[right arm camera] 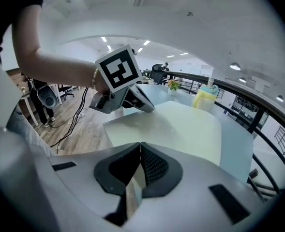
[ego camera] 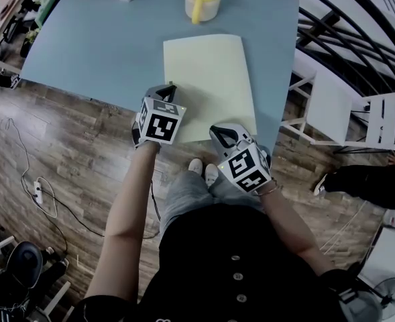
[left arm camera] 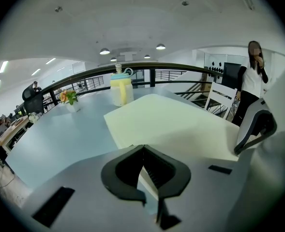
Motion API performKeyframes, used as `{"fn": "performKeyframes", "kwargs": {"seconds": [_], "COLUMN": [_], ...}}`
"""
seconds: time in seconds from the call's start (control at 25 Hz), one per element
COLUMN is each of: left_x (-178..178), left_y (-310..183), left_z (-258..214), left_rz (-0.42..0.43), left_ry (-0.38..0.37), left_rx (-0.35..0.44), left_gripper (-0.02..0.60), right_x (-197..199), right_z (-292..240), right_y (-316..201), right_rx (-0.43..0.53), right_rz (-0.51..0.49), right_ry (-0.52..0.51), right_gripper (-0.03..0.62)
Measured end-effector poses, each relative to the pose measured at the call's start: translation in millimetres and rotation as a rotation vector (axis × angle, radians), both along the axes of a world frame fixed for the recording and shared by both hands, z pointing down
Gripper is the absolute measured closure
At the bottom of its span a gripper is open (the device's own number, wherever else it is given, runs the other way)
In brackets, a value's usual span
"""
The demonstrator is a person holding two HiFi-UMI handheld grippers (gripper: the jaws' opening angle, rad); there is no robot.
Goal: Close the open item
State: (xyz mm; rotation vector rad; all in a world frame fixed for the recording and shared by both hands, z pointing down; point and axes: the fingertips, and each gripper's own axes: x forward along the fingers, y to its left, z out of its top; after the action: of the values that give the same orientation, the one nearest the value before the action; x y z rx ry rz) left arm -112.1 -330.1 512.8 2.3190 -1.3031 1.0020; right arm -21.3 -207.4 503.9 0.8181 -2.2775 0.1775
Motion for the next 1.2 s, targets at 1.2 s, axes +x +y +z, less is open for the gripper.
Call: {"fn": "performKeyframes", "kwargs": {"seconds": [1.2], "left_x": [14.8], "left_y": [75.6], "left_z": [-61.0], "left_rz": [-0.087], "left_ry": [0.321], "left_rx": [0.042], "left_gripper": [0.558], "right_x": [56.1], "right_z": [-54.7], "right_y": [5.3], "right_rx": [0.060], "right_rz": [0.178], "right_ry": [-0.203], "right_gripper": [0.585]}}
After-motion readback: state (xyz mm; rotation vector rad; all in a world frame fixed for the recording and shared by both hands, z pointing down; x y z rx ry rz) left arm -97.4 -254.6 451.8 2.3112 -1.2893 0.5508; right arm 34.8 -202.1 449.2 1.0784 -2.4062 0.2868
